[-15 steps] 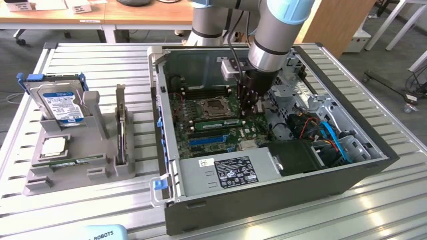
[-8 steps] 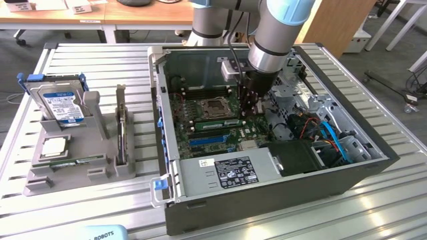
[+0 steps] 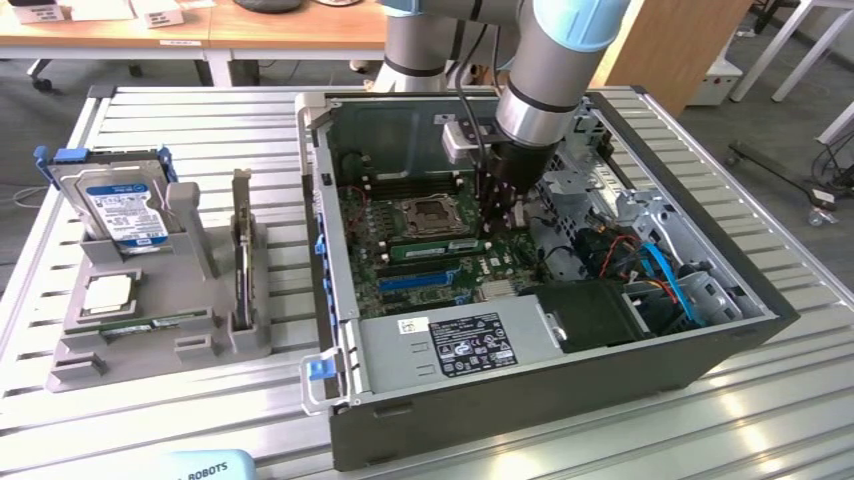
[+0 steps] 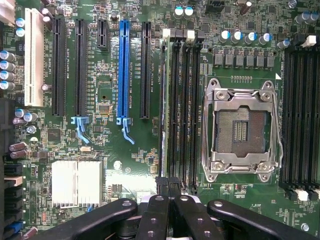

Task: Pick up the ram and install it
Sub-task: 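Press down the ram until it locks into place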

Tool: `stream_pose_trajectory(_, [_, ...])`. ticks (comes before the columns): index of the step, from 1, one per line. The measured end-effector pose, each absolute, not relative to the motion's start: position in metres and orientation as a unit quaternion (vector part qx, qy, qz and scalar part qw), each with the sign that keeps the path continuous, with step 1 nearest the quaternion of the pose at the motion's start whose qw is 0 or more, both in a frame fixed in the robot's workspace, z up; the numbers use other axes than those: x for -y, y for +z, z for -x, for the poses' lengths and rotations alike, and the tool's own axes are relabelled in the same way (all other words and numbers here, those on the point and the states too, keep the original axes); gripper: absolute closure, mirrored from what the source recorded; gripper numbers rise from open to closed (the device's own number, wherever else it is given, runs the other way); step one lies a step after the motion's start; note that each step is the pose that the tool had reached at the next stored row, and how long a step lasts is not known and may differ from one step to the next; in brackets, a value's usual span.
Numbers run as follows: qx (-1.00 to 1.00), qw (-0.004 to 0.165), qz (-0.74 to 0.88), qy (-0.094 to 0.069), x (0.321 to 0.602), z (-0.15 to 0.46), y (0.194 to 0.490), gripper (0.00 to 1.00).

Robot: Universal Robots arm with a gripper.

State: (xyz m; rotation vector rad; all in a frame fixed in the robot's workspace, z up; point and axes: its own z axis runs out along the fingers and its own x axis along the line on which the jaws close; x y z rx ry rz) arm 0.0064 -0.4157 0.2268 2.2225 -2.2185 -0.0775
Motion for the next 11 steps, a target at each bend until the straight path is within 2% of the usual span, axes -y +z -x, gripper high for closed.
stream_pose_trajectory(11, [0.706, 0.0, -0.708, -0.025, 0.4157, -0.0064, 0.2258, 0.9])
